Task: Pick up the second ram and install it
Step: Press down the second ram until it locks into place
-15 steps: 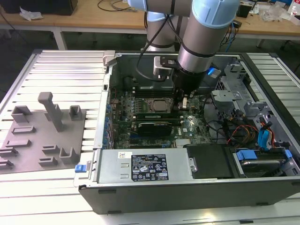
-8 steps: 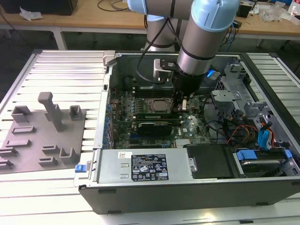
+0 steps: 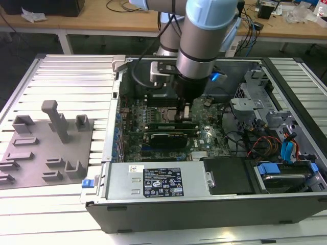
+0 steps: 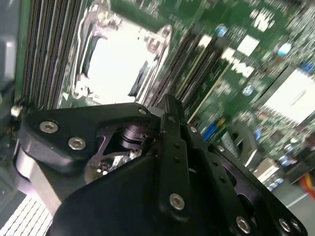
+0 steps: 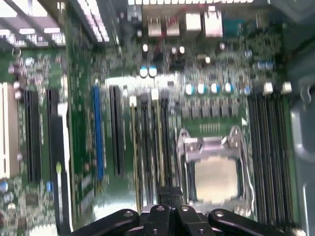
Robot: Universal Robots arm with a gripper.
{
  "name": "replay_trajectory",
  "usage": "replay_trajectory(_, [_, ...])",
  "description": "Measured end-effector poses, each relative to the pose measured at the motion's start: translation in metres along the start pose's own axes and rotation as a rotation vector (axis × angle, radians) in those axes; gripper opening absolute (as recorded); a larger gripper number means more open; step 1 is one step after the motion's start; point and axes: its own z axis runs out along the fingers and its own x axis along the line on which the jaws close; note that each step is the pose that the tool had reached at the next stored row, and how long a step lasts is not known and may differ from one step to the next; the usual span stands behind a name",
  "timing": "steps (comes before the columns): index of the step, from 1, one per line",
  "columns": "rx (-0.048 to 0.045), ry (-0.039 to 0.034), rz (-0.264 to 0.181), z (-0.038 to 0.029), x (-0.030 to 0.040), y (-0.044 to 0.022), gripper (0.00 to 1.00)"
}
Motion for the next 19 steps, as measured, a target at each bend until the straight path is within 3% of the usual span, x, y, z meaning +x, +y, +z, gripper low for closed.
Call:
replay_trajectory(1, [0.0008, -0.0003, 0.0, 0.0003, 0.0003, 0.0045, 0.11])
replay_trajectory(2, [0.0027, -0.0005, 0.0, 0.001, 0.0012, 0.017, 0.11])
replay_trajectory(3, [0.0037, -0.0007, 0.0, 0.0015, 0.0016, 0.0232, 0.11])
replay_trajectory(4, [0.0052, -0.0009, 0.0, 0.0023, 0.0024, 0.034, 0.11])
replay_trajectory(6, [0.0067, -0.0027, -0.001, 0.0041, 0.0033, 0.0463, 0.11])
replay_trajectory(7, [0.0067, -0.0031, -0.001, 0.0054, 0.0035, 0.0484, 0.11])
replay_trajectory(11, [0.0063, -0.0059, -0.001, 0.0086, 0.004, 0.0516, 0.11])
replay_trajectory(13, [0.0057, -0.0111, -0.001, 0.0114, 0.0042, 0.0516, 0.11])
replay_trajectory(14, [0.0068, -0.017, -0.001, 0.0103, 0.0039, 0.0515, 0.11])
replay_trajectory(16, [0.0058, -0.0166, -0.002, 0.0028, 0.0035, 0.0507, 0.11])
replay_trajectory(17, [0.0056, -0.0174, -0.001, 0.0015, 0.0031, 0.0462, 0.11])
replay_trajectory(19, [0.002, -0.0176, -0.001, 0.0003, 0.0018, 0.0275, 0.11])
